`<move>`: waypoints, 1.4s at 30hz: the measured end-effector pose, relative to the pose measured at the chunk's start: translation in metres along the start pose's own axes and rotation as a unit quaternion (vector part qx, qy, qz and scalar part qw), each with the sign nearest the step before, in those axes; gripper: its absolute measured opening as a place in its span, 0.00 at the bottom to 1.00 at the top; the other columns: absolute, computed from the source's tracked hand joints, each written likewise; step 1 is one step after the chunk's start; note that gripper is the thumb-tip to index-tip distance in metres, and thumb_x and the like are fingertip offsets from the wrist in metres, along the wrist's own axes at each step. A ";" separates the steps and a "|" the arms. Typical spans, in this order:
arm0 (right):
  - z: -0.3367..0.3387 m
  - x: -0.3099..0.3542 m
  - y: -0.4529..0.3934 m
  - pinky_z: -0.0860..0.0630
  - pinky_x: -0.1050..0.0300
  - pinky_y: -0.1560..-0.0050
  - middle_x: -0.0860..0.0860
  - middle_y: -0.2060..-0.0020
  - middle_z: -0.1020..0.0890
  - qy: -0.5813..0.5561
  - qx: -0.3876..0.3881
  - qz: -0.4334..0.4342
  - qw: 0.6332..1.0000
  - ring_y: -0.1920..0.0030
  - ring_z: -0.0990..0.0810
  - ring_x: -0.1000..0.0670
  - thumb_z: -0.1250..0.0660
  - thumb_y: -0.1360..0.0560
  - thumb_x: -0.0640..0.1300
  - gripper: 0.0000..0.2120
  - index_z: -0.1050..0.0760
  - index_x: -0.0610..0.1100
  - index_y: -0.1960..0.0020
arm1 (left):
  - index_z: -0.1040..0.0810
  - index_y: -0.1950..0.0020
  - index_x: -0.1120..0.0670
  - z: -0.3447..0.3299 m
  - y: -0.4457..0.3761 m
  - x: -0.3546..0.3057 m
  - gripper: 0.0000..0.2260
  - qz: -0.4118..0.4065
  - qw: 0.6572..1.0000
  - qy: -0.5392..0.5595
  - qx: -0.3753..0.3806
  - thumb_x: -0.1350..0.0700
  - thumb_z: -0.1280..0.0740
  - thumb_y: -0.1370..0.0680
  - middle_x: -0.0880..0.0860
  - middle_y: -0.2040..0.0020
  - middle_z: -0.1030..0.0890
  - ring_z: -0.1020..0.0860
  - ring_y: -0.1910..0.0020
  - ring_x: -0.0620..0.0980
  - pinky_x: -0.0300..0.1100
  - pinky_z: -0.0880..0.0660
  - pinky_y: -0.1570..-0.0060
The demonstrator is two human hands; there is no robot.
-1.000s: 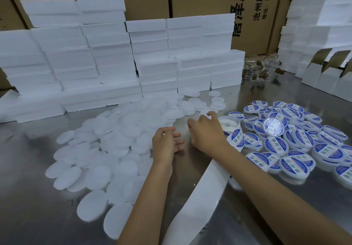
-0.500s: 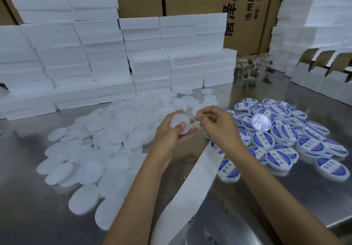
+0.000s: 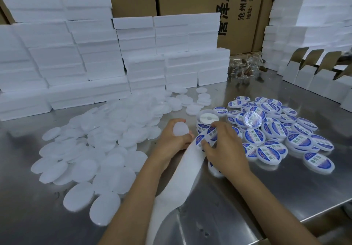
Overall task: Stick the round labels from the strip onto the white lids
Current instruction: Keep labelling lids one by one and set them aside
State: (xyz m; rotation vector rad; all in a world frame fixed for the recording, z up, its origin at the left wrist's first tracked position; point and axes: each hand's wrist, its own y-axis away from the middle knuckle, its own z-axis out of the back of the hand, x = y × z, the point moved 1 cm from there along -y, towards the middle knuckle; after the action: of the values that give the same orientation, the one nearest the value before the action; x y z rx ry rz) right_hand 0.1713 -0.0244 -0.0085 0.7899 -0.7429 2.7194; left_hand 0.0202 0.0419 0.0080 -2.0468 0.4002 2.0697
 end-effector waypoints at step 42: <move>-0.009 0.018 0.011 0.27 0.58 0.57 0.61 0.54 0.28 -0.097 -0.009 0.094 0.991 0.52 0.30 0.59 0.25 0.29 0.46 0.10 0.26 0.52 0.54 | 0.18 0.47 0.58 0.009 -0.007 0.006 0.10 0.095 0.992 0.076 0.045 0.67 0.29 0.26 0.55 0.60 0.15 0.16 0.63 0.48 0.38 0.20 0.65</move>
State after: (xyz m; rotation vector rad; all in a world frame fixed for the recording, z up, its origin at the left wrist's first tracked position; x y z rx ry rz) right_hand 0.1487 -0.0281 -0.0097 1.0408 -0.9257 2.8228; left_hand 0.0142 0.0510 0.0020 -2.1955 0.7278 1.9590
